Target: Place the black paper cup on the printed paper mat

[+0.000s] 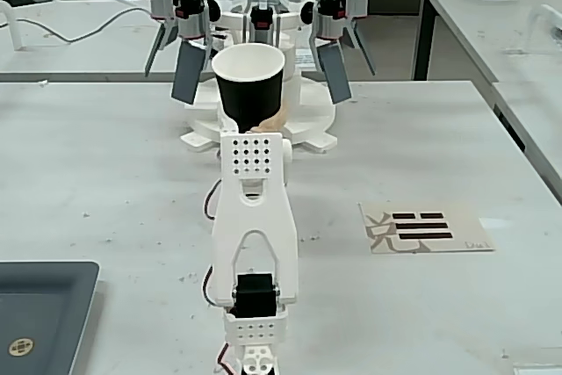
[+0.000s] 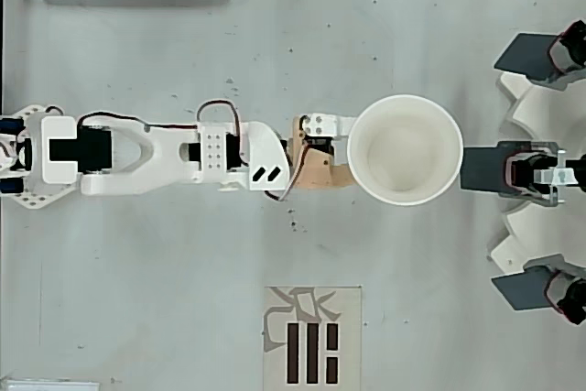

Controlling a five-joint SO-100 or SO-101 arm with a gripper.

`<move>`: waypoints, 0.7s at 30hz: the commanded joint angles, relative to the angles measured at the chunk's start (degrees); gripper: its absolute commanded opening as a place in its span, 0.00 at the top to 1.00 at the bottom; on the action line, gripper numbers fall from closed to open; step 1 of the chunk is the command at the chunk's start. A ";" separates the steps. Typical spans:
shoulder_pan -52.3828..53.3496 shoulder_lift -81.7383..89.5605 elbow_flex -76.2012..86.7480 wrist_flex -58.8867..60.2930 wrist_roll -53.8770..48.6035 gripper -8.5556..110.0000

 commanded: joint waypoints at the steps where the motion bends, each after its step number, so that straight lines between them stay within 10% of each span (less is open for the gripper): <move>1: 1.14 4.13 5.36 -7.47 -4.04 0.85; 21: 1.14 8.61 10.46 -7.56 -3.87 0.86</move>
